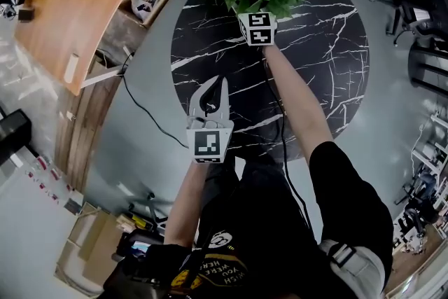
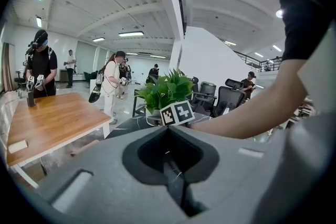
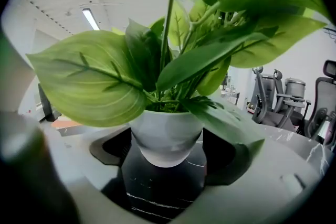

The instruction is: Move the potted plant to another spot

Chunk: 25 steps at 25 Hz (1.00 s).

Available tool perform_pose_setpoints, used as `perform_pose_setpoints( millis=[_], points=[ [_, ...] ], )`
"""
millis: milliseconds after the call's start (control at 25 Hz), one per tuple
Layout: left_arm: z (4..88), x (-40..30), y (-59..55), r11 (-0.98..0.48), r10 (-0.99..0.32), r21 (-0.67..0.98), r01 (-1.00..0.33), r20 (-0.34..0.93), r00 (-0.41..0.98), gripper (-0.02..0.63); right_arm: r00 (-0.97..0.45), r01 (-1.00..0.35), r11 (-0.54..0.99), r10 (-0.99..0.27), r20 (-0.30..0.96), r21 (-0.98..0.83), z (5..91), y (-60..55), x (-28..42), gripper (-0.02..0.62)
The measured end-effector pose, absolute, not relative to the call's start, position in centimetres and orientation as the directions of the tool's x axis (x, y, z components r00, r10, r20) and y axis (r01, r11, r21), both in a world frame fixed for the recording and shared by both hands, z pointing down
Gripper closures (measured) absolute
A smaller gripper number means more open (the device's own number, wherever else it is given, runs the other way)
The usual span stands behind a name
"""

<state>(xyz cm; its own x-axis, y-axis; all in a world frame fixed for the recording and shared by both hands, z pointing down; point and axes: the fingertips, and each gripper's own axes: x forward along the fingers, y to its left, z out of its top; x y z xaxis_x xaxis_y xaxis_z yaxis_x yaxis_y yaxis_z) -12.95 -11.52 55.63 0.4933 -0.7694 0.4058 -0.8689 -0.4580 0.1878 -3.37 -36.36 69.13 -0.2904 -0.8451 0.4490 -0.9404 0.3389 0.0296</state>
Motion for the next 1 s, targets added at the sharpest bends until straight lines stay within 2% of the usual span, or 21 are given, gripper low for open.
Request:
perform_pose_setpoints(
  millis=[520, 1000],
  points=[
    [55.0, -10.2, -11.4, -0.503, -0.75, 0.186, -0.844, 0.391, 0.533, 0.601, -0.223, -0.963, 0.266, -0.865, 0.449, 0.034, 68.9, -34.2, 2.2, 0.169],
    [55.5, -5.8, -9.8, -0.565, -0.707, 0.187, -0.803, 0.391, 0.589, 0.601, -0.07, -0.994, 0.1, -0.886, 0.459, 0.042, 69.0, -30.4, 13.4, 0.172]
  ],
)
